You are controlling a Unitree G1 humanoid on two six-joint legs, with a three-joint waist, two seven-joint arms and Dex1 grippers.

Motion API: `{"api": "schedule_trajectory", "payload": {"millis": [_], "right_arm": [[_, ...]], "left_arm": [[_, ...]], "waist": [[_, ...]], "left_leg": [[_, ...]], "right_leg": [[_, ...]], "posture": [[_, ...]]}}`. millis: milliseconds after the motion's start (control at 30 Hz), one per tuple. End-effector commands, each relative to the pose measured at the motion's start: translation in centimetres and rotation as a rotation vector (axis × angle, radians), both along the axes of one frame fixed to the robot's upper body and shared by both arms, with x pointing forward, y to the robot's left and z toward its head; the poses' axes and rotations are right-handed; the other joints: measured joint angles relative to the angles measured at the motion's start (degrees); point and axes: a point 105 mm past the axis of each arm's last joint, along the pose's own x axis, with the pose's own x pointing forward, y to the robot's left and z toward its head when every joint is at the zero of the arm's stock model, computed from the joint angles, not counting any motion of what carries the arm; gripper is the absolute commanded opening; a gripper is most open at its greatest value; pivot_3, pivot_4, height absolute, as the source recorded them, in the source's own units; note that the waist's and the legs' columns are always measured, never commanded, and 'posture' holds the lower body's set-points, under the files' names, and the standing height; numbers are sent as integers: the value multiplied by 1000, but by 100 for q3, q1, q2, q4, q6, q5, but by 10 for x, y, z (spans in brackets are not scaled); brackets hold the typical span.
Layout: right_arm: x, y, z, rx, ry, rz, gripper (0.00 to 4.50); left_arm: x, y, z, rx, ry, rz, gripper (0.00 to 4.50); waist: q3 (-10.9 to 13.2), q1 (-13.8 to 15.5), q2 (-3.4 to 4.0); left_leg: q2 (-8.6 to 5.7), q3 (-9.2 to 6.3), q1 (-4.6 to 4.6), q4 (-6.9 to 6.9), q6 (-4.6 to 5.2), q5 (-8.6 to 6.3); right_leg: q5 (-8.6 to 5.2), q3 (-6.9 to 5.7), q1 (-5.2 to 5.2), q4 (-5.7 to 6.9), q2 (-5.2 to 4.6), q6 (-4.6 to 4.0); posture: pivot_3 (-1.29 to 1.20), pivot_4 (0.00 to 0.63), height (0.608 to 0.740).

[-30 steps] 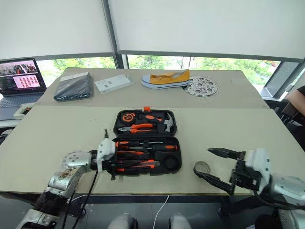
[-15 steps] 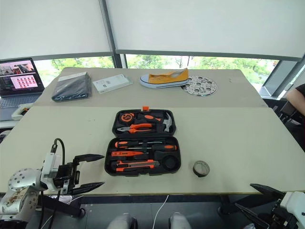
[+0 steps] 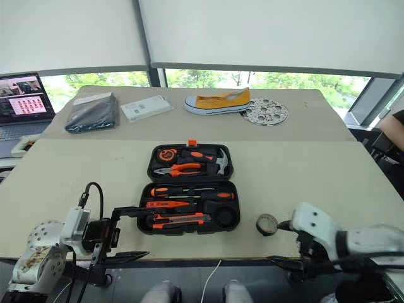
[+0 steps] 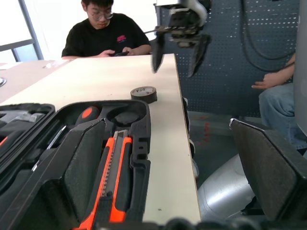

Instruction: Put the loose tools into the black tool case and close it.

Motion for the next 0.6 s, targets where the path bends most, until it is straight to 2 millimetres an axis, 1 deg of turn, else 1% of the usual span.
{"api": "schedule_trajectory", "payload": {"millis": [33, 267, 400, 467, 500, 533, 567, 600], "right_arm": [[8, 1, -4, -31, -21, -7, 4500], [12, -4, -20, -79, 58, -33, 4500], [23, -2, -23, -87, 34, -21, 3545], [26, 0, -25, -82, 40, -7, 2828], [26, 1, -27, -84, 41, 3, 2393], [27, 2, -28, -83, 44, 9, 2190], [28, 3, -28, -82, 44, 17, 1711], [28, 4, -28, -81, 44, 25, 1412]], "left_arm": [[0, -3, 3, 15, -31, -6, 4448], [1, -6, 1, 25, -34, -8, 4448], [1, -7, 2, 27, -36, -4, 4500], [-1, -7, 1, 31, -33, -4, 4500], [-2, -6, 0, 34, -31, -4, 4500], [-2, -6, -1, 37, -30, -4, 4500], [-3, -6, -1, 38, -30, -3, 4500], [-3, -5, -1, 38, -30, 3, 4500]], "waist": [[1, 7, -2], [4, 2, -6], [4, -12, -5], [5, -24, -8], [5, -22, -8], [5, -21, -7], [5, -21, -8], [5, -18, -8]], "left_leg": [[-1, 0, -1, 0, 0, -2], [-7, -4, -2, 1, 2, -4], [-5, -3, 6, 1, 2, -4], [-3, -3, 12, 1, 2, -4], [-2, -3, 12, 1, 2, -3], [-3, -3, 12, 1, 2, -3], [-3, -3, 12, 1, 2, -4], [-2, -3, 10, 1, 2, -4]], "right_leg": [[-1, 0, 0, 0, 0, 5], [-7, -4, 1, 2, -6, 6], [-10, -4, 3, 6, -5, 0], [-15, -3, 6, 8, -3, -9], [-15, -3, 6, 10, -3, -9], [-14, -3, 5, 11, -3, -8], [-13, -3, 5, 12, -3, -7], [-11, -3, 4, 12, -3, -3]], "posture": [[0, 150, 740], [0, 150, 740], [0, 150, 740], [0, 150, 740], [0, 150, 740], [0, 150, 740], [0, 150, 740], [0, 150, 740]]}}
